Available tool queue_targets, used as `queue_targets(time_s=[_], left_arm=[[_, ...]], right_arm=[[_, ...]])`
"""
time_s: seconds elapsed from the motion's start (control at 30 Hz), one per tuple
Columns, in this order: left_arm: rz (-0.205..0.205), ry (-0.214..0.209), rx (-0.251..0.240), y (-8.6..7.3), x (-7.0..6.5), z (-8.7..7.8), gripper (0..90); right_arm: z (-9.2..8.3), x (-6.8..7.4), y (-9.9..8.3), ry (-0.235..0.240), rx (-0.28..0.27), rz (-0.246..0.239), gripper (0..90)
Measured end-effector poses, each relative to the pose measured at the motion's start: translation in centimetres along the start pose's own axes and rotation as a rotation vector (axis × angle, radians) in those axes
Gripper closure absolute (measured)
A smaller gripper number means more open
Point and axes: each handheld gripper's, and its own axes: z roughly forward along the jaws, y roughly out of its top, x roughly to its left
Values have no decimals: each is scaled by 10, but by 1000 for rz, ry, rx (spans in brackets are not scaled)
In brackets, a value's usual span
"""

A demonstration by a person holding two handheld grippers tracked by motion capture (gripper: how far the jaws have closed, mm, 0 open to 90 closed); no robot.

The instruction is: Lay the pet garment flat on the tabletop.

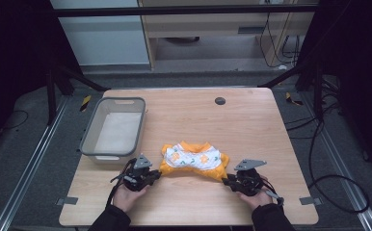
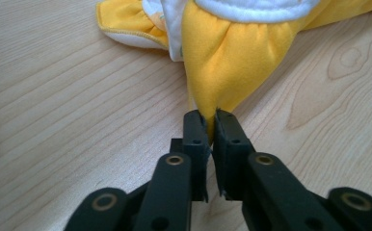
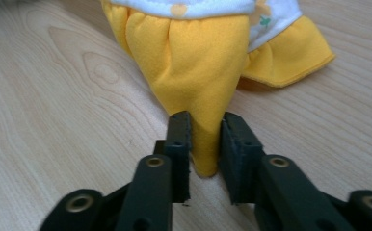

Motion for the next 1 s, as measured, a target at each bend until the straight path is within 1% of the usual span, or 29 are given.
queue_targets(time_s=[0.03,0.07,0.13,0.17,0.2,0.33,0.37,0.43,0.47,0.57,0.67,0.7,0.73,0.77,0.83,0.87,0.9,0.93,0.97,1.0], left_arm=[[1,-3,3,0,0,0,867],[1,-3,3,0,0,0,872],[-4,-10,-3,1,0,-3,877],[2,-13,-17,3,-1,-8,882],[2,-13,-17,3,-1,-8,882],[-4,-29,-68,6,-2,-23,884],[-5,-38,-87,7,-2,-29,885],[-9,-50,-106,8,-3,-36,886],[-4,-63,-126,8,-4,-44,886],[-2,-71,-144,8,-6,-53,887],[-9,-98,-174,8,-8,-67,887],[-22,-124,-195,6,-10,-75,887],[-22,-124,-195,6,-10,-75,887],[-25,-130,-193,5,-11,-79,887],[-28,-137,-173,1,-16,-81,887],[-26,-142,-142,-7,-20,-80,886],[-22,-142,-126,-9,-21,-80,886],[-22,-142,-126,-9,-21,-80,886],[-27,-148,-106,-15,-25,-79,886],[-24,-152,-94,-18,-26,-79,885]], right_arm=[[0,0,0,10,2,-3,813],[0,0,0,10,2,-3,813],[-1,0,1,20,5,0,843],[-4,1,3,14,5,-6,852],[-4,1,3,14,5,-6,852],[-15,2,8,35,-44,3,853],[-18,3,9,37,-59,-4,853],[-24,5,11,45,-83,-14,853],[-31,7,14,53,-110,-25,854],[-39,9,18,61,-136,-38,854],[-52,14,23,85,-188,-46,854],[-61,17,24,106,-209,-46,851],[-61,17,24,106,-209,-46,851],[-64,19,23,119,-208,-42,849],[-68,21,19,140,-195,-34,847],[-68,22,13,154,-165,-28,846],[-67,23,9,154,-146,-29,846],[-67,23,9,154,-146,-29,846],[-66,24,6,155,-134,-31,846],[-64,25,1,155,-109,-23,845]])
